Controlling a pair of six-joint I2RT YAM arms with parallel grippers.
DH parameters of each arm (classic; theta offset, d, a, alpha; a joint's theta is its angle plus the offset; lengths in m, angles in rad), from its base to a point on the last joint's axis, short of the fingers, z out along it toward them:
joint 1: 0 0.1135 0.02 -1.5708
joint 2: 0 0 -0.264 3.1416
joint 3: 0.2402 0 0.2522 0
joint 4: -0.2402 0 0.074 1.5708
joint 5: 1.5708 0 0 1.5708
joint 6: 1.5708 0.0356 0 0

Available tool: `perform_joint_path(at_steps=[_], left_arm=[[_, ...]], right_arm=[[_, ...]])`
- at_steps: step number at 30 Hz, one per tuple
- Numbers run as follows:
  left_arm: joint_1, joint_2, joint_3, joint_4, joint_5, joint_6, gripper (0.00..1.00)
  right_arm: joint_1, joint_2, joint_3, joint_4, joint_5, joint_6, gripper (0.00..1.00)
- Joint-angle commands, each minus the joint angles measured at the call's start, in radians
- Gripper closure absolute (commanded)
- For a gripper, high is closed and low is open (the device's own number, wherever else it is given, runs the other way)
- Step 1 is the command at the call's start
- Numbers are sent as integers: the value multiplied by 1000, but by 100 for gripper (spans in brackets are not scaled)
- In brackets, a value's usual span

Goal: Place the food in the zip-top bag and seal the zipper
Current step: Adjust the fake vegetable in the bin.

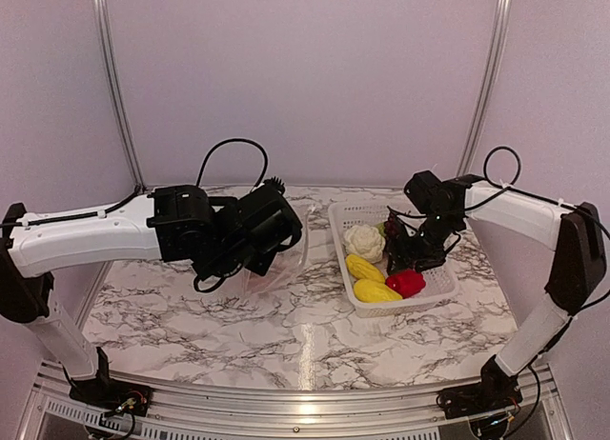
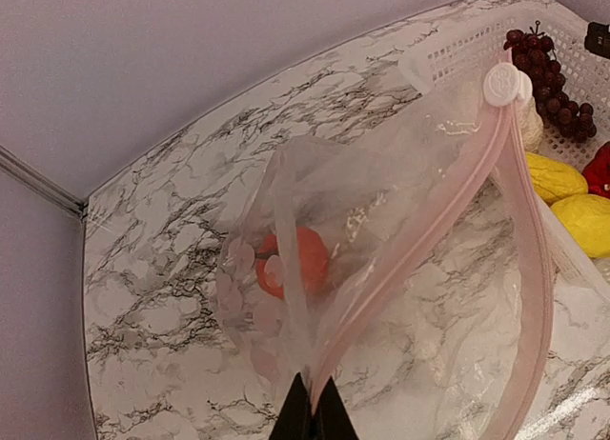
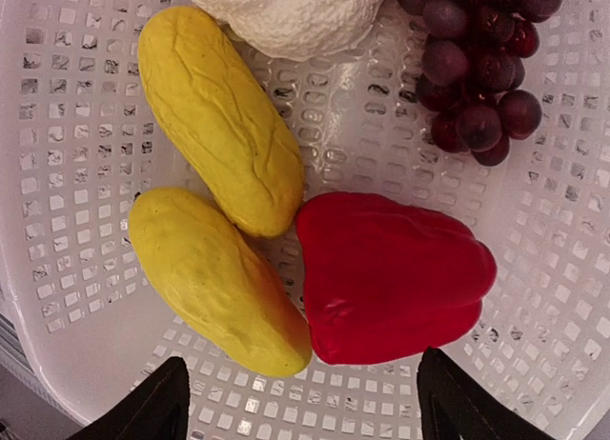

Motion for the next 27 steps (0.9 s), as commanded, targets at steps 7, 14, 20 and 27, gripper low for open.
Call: perform_joint_path(at_steps=[7, 14, 20, 27], left_arm=[[102, -93, -37, 123, 123, 90, 100], [125, -116, -54, 145, 146, 103, 100], [127, -123, -64, 144, 151, 82, 100], [128, -128, -72, 144, 155, 57, 100]], right_arm=[[-8, 145, 28, 2, -45, 78, 18], [-9, 245, 78, 60, -86, 81, 18], [0, 310, 197, 92, -21, 3, 24], [1, 277, 253, 54, 24, -53, 25]])
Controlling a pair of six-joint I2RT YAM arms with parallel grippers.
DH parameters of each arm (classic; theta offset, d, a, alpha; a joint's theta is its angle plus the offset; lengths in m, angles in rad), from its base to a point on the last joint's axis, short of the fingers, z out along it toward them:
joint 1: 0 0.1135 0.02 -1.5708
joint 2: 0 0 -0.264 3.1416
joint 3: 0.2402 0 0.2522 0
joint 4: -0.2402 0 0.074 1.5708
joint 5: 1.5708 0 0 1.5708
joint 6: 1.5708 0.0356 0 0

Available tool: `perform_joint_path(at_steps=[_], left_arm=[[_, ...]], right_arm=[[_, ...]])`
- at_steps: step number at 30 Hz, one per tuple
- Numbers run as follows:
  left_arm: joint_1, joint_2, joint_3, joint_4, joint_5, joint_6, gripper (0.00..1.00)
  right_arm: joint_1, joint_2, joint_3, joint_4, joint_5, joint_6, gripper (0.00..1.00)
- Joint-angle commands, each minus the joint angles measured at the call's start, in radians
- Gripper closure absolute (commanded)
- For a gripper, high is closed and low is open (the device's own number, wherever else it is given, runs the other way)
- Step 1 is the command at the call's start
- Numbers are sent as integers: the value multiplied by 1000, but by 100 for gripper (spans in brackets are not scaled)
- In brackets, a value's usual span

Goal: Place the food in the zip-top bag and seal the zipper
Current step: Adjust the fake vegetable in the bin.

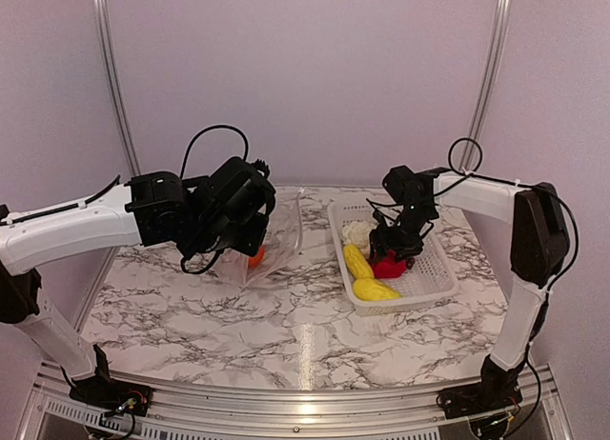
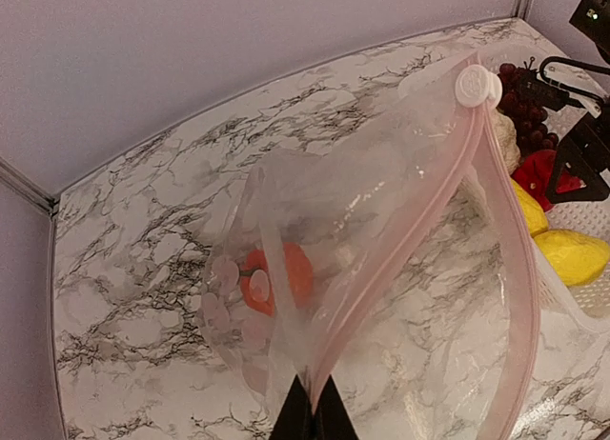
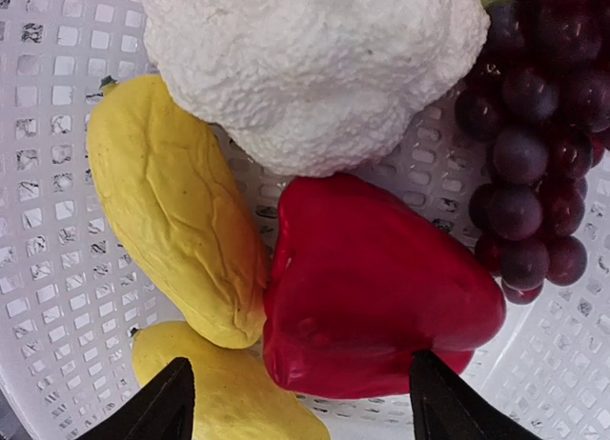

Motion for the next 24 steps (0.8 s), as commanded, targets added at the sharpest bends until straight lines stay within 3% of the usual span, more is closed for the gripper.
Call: perform_joint_path(at_steps=[1, 10, 24], left_arm=[[6, -31, -10, 12, 4, -20, 100], [7, -50, -27, 10, 8, -5, 99], [9, -86, -44, 10, 36, 44, 99]], right_arm=[[3, -29, 34, 2, 39, -52, 25], [2, -134, -4, -19, 161, -154, 23], [2, -35, -2, 113, 75, -279, 14]])
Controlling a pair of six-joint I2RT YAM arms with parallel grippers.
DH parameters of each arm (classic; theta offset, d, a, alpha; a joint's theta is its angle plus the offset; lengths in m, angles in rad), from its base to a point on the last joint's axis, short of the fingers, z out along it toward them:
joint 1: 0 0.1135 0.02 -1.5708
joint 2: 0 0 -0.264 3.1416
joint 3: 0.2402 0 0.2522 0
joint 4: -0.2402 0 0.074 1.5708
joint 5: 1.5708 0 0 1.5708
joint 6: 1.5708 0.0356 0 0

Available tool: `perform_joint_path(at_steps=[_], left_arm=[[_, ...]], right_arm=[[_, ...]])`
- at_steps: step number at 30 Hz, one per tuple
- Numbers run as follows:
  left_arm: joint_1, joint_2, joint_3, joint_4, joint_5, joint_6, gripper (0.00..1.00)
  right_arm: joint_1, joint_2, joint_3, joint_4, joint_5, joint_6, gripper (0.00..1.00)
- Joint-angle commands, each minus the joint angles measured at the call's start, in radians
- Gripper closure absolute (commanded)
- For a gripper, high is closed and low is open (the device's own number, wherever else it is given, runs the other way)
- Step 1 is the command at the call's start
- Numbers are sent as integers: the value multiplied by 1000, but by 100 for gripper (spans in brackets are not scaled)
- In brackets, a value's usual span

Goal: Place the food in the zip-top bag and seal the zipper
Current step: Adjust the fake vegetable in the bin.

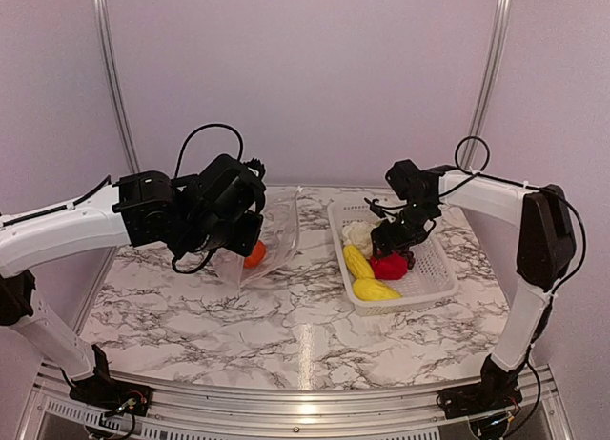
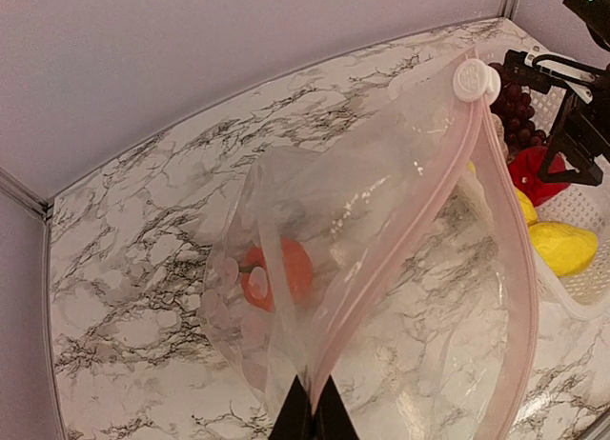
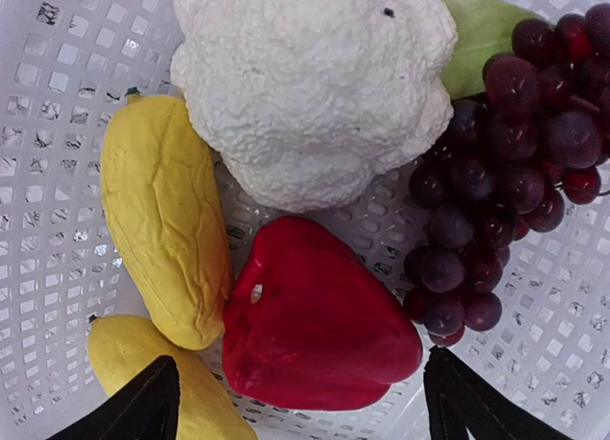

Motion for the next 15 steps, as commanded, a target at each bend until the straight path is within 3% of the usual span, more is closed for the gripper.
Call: perform_joint_path(at_steps=[1, 15], left_arm=[[7, -46, -22, 4, 7, 27, 99], [9, -71, -58, 10, 17, 18, 98]], right_arm=[[2, 19, -3, 88, -37, -50, 13], [-5, 2, -99, 74, -136, -18, 12]])
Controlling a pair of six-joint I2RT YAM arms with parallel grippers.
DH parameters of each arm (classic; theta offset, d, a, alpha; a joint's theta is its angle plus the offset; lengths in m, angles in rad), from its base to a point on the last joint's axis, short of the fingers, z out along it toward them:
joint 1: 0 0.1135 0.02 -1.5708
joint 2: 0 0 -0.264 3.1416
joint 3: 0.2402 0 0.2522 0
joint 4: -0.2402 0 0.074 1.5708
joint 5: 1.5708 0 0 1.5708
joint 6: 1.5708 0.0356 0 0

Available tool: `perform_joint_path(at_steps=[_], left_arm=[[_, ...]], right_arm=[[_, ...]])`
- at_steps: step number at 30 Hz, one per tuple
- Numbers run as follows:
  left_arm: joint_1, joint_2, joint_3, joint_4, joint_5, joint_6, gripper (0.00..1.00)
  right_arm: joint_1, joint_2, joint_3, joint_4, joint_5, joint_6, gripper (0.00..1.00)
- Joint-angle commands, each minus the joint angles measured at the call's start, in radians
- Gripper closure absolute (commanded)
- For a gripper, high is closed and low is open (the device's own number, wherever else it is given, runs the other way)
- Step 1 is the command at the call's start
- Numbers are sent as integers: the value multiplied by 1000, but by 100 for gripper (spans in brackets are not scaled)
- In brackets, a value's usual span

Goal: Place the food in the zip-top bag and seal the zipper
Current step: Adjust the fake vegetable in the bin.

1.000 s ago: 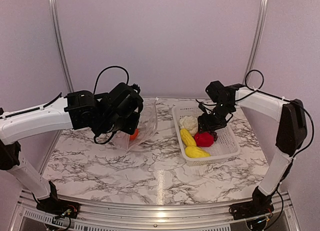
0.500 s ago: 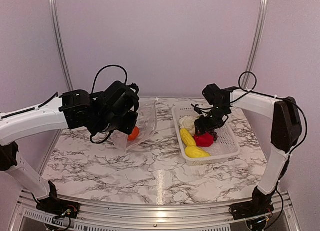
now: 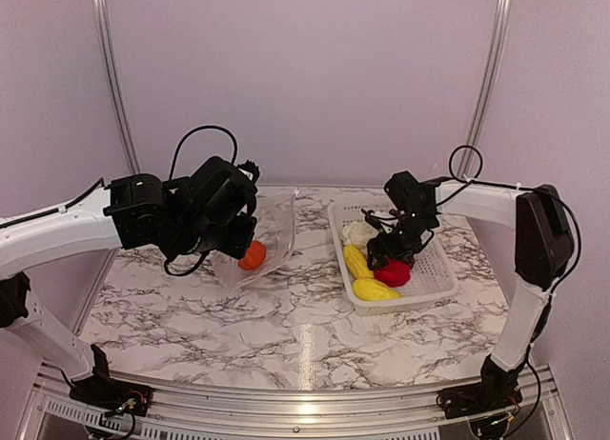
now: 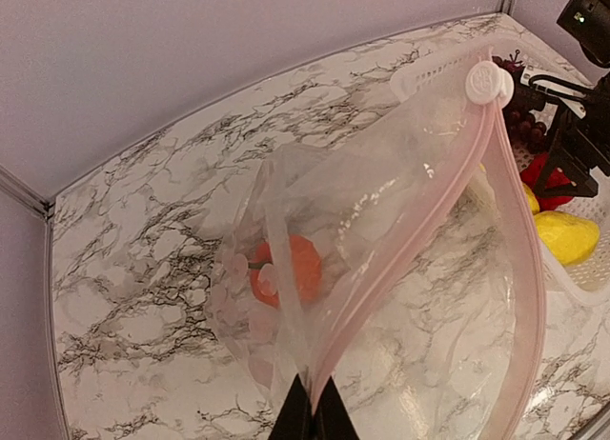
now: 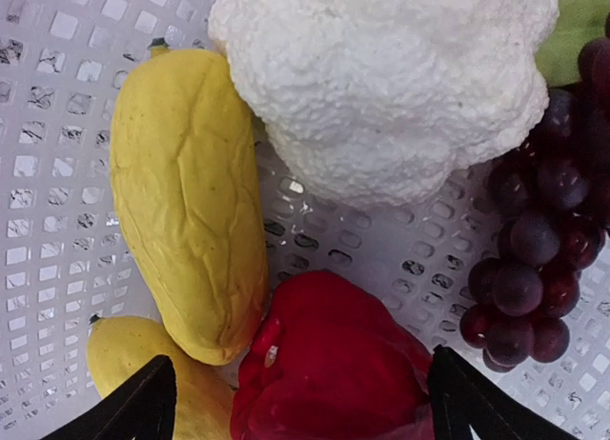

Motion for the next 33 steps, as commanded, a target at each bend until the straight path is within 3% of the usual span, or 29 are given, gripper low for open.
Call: perform_joint_path(at_steps=[1, 15, 33], left_arm=[[6, -25, -19, 12, 6, 3, 98], [6, -16, -25, 34, 31, 7, 98], [6, -22, -28, 40, 41, 12, 98]], right_arm=[[-4, -15, -17, -34, -45, 30, 12], [-8, -59, 5, -201, 22, 90, 12], [-8, 5, -48, -112, 76, 100, 15]])
